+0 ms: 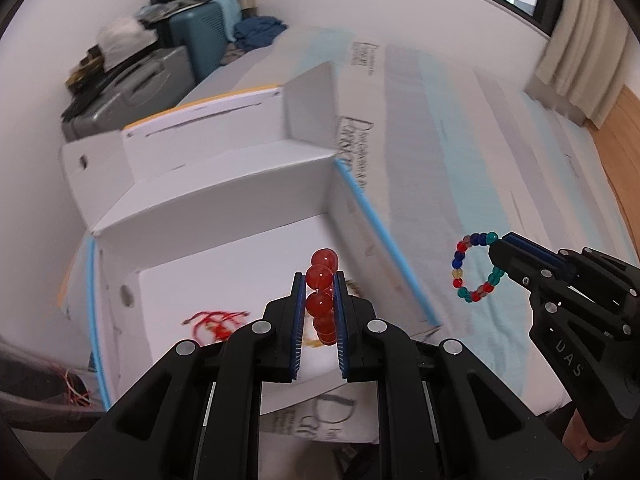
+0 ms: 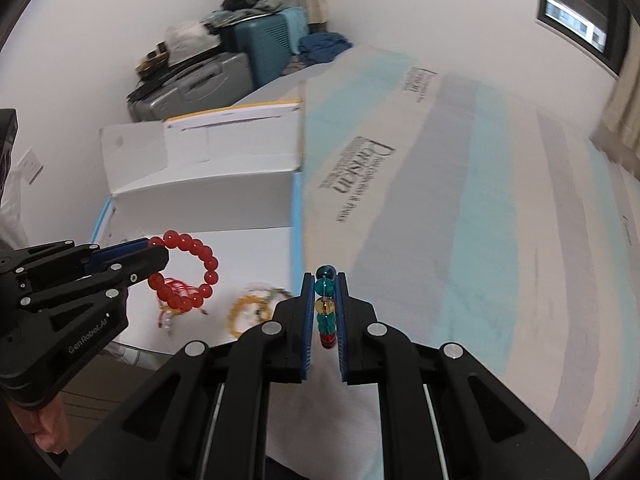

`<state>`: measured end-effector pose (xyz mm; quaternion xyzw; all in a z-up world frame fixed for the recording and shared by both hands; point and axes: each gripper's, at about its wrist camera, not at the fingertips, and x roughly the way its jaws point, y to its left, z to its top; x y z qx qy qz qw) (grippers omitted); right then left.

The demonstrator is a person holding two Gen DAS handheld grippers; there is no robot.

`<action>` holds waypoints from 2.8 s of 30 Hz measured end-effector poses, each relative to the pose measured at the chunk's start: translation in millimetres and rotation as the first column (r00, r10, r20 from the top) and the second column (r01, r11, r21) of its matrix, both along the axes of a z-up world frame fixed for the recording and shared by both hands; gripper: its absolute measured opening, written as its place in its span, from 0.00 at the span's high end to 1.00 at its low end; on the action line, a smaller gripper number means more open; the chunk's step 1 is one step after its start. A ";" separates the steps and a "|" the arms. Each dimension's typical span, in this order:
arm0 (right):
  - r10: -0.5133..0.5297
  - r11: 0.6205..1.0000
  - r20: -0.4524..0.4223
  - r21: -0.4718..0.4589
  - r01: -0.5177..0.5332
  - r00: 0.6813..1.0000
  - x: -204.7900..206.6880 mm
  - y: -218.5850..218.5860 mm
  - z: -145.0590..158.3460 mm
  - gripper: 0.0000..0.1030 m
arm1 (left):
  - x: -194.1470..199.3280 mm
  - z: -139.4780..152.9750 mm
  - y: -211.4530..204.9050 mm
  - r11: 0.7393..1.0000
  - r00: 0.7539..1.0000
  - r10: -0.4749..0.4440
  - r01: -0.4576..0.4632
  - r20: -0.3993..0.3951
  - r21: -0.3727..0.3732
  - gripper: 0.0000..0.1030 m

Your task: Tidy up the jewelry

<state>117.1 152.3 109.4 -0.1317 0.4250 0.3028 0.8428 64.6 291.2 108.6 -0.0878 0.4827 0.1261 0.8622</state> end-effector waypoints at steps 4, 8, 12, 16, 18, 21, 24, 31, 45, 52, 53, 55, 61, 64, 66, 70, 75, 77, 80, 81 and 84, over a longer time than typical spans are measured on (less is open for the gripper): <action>0.043 0.999 -0.017 -0.015 -0.043 0.999 -11.7 31.4 -12.0 0.91 | -14.1 -13.1 24.6 1.000 0.999 0.028 -0.028 -0.021 -0.009 0.88; 0.079 0.996 -0.047 -0.039 -0.081 0.996 -18.9 60.5 -29.0 0.91 | -24.3 -28.7 50.5 0.998 0.997 0.055 -0.056 -0.050 -0.020 0.88; 0.101 0.992 -0.082 -0.067 -0.106 0.992 -20.8 83.7 -48.0 0.91 | -26.8 -48.7 68.4 0.997 0.993 0.070 -0.073 -0.094 -0.028 0.88; 0.108 0.988 -0.117 -0.094 -0.119 0.987 -18.3 98.0 -66.9 0.91 | -26.6 -68.4 79.5 0.996 0.988 0.076 -0.083 -0.136 -0.046 0.88; 0.106 0.987 -0.140 -0.103 -0.121 0.985 -16.3 104.1 -76.9 0.91 | -26.4 -78.4 83.7 0.995 0.984 0.078 -0.087 -0.158 -0.052 0.88; 0.102 0.985 -0.164 -0.122 -0.123 0.981 -11.9 110.0 -90.9 0.91 | -27.2 -94.3 91.4 0.993 0.978 0.085 -0.099 -0.192 -0.064 0.88; 0.097 0.984 -0.183 -0.131 -0.122 0.978 -8.8 114.4 -101.7 0.91 | -27.3 -103.0 94.6 0.992 0.974 0.087 -0.104 -0.210 -0.069 0.88; 0.086 0.981 -0.223 -0.153 -0.122 0.971 -2.5 119.8 -122.5 0.91 | -28.2 -113.3 99.9 0.992 0.970 0.092 -0.108 -0.226 -0.058 0.87; 0.086 0.995 -0.080 -0.034 -0.089 0.993 -20.8 75.8 -62.0 0.37 | -69.1 -53.1 87.9 0.978 0.979 0.205 -0.204 -0.017 0.039 0.46; 0.094 0.995 0.020 0.029 -0.094 0.995 -55.1 35.6 -39.5 0.13 | -113.6 -42.2 60.8 0.964 0.963 0.250 -0.257 0.097 0.067 0.14; 0.095 0.995 0.028 0.031 -0.096 0.995 -59.8 31.3 -39.6 0.12 | -118.9 -43.0 57.7 0.964 0.962 0.253 -0.260 0.102 0.063 0.13; 0.096 0.995 0.050 0.026 -0.098 0.994 -70.7 21.6 -41.5 0.10 | -129.3 -44.4 49.5 0.963 0.959 0.261 -0.267 0.112 0.045 0.11; 0.089 0.995 0.047 0.031 -0.091 0.995 -90.6 0.2 -57.7 0.07 | -151.9 -50.8 28.6 0.965 0.958 0.253 -0.259 0.133 0.031 0.06; 0.086 0.996 0.049 0.026 -0.087 0.995 -98.2 -6.7 -65.9 0.07 | -158.8 -54.2 21.7 0.970 0.961 0.237 -0.243 0.140 0.028 0.06; 0.085 0.996 0.044 0.026 -0.087 0.995 -101.5 -9.7 -70.8 0.07 | -165.0 -58.9 20.3 0.967 0.958 0.250 -0.254 0.141 0.016 0.06; 0.082 0.996 0.059 0.021 -0.083 0.995 -108.4 -13.8 -75.1 0.07 | -172.7 -65.8 17.5 0.965 0.956 0.259 -0.262 0.137 0.004 0.06; 0.080 0.996 0.055 0.026 -0.081 0.995 -109.4 -16.2 -75.2 0.07 | -175.0 -70.5 14.5 0.966 0.957 0.257 -0.259 0.135 -0.002 0.06; 0.080 0.996 0.054 0.027 -0.081 0.995 -109.7 -17.0 -75.3 0.07 | -176.1 -70.4 13.9 0.965 0.955 0.259 -0.260 0.145 -0.007 0.06; 0.079 0.996 0.054 0.027 -0.081 0.995 -110.1 -17.1 -75.5 0.07 | -174.1 -71.3 12.2 0.964 0.956 0.263 -0.267 0.132 0.007 0.06; 0.080 0.996 0.052 0.026 -0.082 0.995 -110.3 -17.2 -75.9 0.07 | -172.9 -72.3 11.6 0.961 0.955 0.270 -0.275 0.121 0.019 0.06; 0.080 0.996 0.047 0.026 -0.081 0.996 -110.5 -17.7 -76.0 0.07 | -169.8 -75.0 11.9 0.956 0.953 0.288 -0.292 0.095 0.036 0.06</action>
